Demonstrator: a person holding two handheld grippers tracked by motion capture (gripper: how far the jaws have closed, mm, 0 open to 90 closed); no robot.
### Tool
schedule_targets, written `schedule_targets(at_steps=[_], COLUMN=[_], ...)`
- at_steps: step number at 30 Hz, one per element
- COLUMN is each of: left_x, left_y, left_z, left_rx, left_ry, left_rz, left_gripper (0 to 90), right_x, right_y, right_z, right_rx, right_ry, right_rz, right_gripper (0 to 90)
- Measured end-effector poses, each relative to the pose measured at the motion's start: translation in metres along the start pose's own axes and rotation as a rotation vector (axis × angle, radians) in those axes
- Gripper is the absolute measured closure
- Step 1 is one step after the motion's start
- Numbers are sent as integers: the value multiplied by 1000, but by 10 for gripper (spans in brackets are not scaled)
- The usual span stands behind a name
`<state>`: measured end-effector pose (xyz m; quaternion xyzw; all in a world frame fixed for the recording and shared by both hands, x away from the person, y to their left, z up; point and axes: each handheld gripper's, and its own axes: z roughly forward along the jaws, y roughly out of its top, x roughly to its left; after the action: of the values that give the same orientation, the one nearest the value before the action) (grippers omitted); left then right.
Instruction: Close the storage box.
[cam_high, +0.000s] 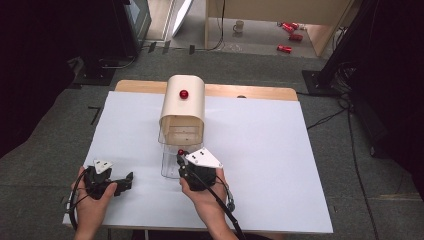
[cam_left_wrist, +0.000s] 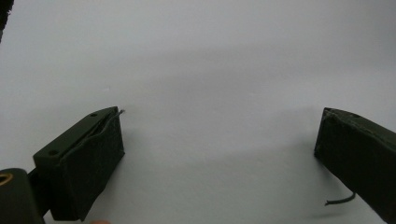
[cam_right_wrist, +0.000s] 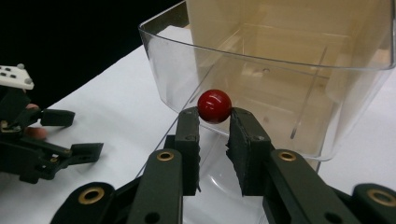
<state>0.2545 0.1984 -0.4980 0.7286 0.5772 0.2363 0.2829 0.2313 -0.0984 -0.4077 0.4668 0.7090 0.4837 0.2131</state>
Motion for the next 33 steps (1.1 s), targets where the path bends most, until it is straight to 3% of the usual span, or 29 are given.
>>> schedule_targets(at_steps=[33], left_x=[0], left_y=[0], left_z=[0], left_rx=[0], left_ry=[0], left_rz=[0], left_gripper=[11], right_x=[-21], right_y=[24], right_z=[37], right_rx=[23], right_ry=[-37], right_rz=[-1], right_gripper=[753])
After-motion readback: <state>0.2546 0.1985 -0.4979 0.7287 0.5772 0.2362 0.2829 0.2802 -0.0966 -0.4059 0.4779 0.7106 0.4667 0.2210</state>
